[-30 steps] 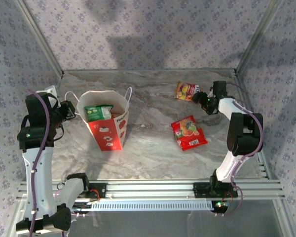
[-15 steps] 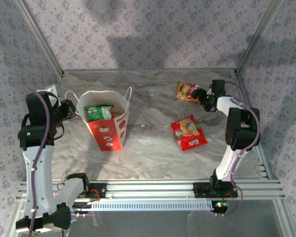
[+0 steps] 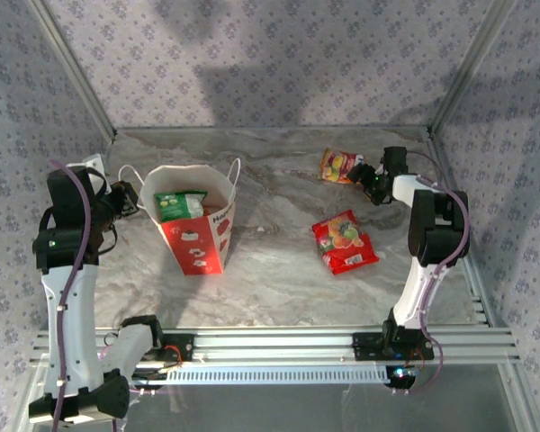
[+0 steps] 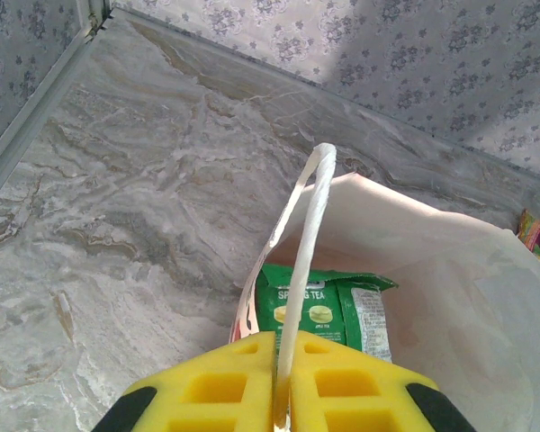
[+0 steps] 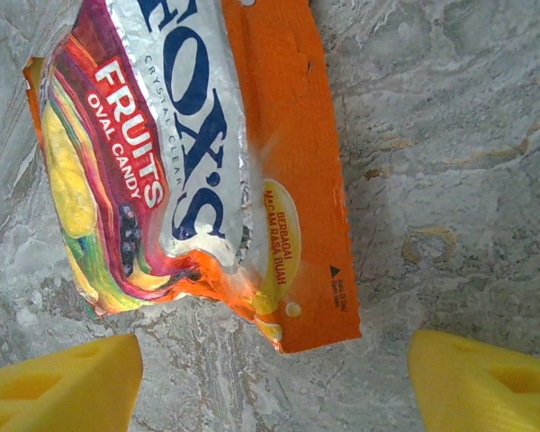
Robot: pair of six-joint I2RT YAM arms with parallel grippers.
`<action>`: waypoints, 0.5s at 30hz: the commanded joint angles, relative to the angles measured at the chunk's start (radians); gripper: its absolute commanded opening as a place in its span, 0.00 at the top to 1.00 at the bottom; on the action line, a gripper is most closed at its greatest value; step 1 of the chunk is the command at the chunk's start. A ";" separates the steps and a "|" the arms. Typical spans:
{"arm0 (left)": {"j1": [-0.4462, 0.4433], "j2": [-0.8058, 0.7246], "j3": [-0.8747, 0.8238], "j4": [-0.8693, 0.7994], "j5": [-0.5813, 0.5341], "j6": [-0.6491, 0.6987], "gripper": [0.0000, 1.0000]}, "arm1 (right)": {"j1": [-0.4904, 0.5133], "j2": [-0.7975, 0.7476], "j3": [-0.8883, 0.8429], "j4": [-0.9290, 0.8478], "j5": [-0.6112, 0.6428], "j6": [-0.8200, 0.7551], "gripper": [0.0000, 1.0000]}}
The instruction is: Place the snacks into the paper bag
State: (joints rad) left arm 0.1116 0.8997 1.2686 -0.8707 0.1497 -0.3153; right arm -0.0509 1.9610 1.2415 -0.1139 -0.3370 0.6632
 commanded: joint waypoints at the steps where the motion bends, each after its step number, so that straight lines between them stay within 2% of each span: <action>1: 0.006 -0.004 0.036 0.015 0.026 -0.007 0.89 | 0.000 0.027 0.036 0.017 0.015 0.000 0.21; 15: 0.006 -0.006 0.030 0.012 0.025 -0.005 0.89 | 0.023 0.122 0.112 0.062 0.009 0.019 0.25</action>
State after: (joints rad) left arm 0.1116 0.8997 1.2682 -0.8711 0.1608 -0.3157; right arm -0.0425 2.0476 1.3186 -0.0704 -0.3347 0.6785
